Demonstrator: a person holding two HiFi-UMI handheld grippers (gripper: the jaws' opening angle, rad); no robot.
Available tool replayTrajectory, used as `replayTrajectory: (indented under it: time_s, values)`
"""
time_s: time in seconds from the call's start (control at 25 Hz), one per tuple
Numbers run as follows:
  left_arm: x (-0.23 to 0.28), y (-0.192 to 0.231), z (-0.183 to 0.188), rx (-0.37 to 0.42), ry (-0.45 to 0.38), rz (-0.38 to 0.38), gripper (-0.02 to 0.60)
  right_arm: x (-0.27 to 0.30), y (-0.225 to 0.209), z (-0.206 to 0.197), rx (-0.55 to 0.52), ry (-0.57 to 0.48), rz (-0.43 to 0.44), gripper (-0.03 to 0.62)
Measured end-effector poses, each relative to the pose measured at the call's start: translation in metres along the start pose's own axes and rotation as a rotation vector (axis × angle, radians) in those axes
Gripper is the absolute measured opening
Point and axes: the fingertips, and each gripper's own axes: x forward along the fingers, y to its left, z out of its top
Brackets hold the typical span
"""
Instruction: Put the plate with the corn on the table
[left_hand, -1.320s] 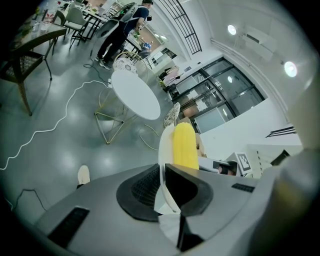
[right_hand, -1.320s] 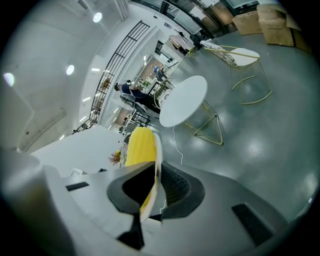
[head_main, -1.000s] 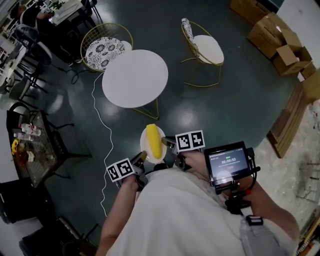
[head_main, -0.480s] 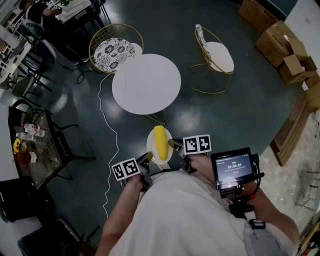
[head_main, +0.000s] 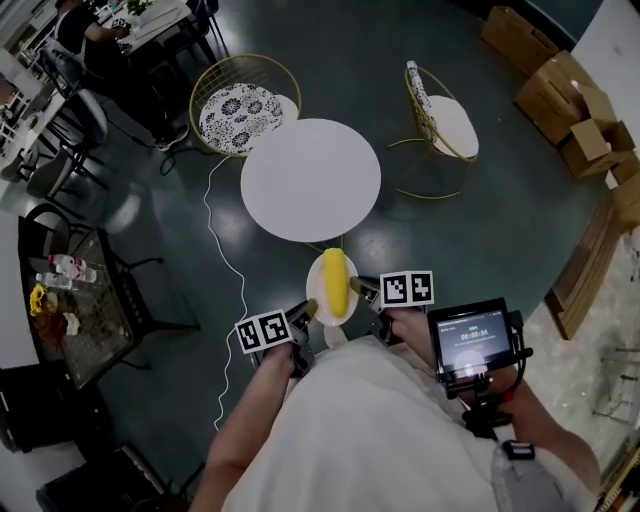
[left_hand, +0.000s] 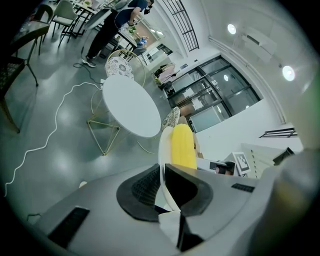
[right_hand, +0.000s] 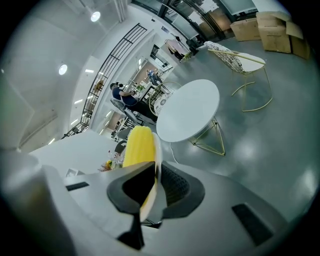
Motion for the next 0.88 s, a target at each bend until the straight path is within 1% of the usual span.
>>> replayTrajectory:
  time_s: [0.16, 0.36, 0.64, 0.88]
  values:
    - [-0.001, 0.006, 0.013, 0.007, 0.001, -0.011, 0.038, 0.01, 0.006, 0.009, -0.005, -0.015, -0.004, 0.049]
    - [0.001, 0.006, 0.022, 0.007, 0.007, -0.02, 0.038, 0.013, 0.009, 0.017, -0.01, -0.021, -0.006, 0.049]
    - [0.004, 0.018, 0.038, 0.012, 0.019, -0.02, 0.038, 0.029, 0.011, 0.026, 0.0, -0.027, -0.013, 0.049]
    - [0.015, 0.022, 0.061, 0.023, 0.026, -0.016, 0.038, 0.042, 0.01, 0.048, -0.001, -0.031, -0.007, 0.049]
